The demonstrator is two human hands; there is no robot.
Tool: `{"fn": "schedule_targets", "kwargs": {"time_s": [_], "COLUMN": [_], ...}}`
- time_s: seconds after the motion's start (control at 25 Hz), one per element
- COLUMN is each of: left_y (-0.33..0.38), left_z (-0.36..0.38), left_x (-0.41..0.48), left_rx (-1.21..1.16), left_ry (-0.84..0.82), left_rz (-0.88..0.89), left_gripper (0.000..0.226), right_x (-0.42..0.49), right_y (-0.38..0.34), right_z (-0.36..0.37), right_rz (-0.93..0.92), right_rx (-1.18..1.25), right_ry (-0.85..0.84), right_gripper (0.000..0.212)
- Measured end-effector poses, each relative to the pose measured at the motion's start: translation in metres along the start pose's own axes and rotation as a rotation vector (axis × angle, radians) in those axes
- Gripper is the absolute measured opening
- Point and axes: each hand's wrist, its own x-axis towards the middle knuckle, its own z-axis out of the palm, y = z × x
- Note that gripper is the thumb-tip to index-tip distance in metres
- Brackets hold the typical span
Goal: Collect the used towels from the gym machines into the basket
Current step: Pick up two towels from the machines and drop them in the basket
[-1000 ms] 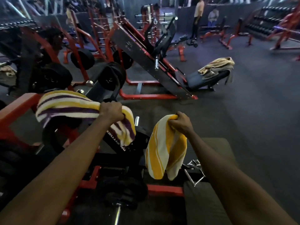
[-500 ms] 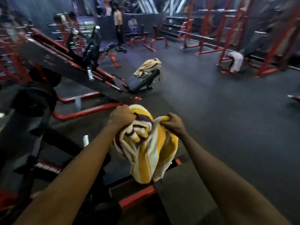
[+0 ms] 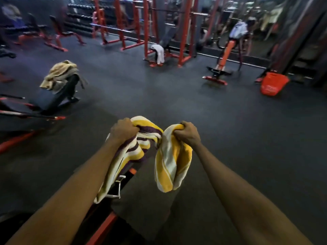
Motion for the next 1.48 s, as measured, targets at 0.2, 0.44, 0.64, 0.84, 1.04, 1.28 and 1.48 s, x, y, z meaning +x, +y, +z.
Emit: {"fn": "schedule_targets", "kwargs": {"time_s": [0.2, 0.44, 0.64, 0.84, 1.04, 1.28, 1.48], "left_y": [0.092, 0.239, 0.336, 0.420, 0.514, 0.624, 0.711], "left_z": [0.069, 0.128, 0.165, 0.210, 0.260, 0.297, 0.337], "left_x": [0.033, 0.079, 0.109, 0.152, 0.231, 0.323, 0.385], "left_rx": [-0.010, -0.082, -0.210, -0.286, -0.312, -0.283, -0.279], "left_ry": [-0.050, -0.132, -0.163, -0.198, -0.243, -0.314, -0.336], "left_rz": [0.044, 0.136, 0.256, 0.357, 0.418, 0.538, 0.551], "left_gripper": [0.046, 0.044, 0.046, 0.042, 0.033, 0.030, 0.032], "right_x": [0.016, 0.050, 0.075, 0.110, 0.180, 0.267, 0.336], "right_y": [0.097, 0.201, 0.270, 0.323, 0.383, 0.435, 0.491], "right_z": [-0.101, -0.216, -0.283, -0.330, -0.375, -0.415, -0.449], "right_rz": [0.189, 0.264, 0.321, 0.417, 0.537, 0.636, 0.736], "right_rx": [0.050, 0.064, 0.047, 0.036, -0.005, -0.013, 0.024], "right_ry": [0.220, 0.335, 0.448, 0.529, 0.602, 0.607, 0.647], "right_gripper": [0.013, 0.013, 0.020, 0.020, 0.022, 0.023, 0.035]}}
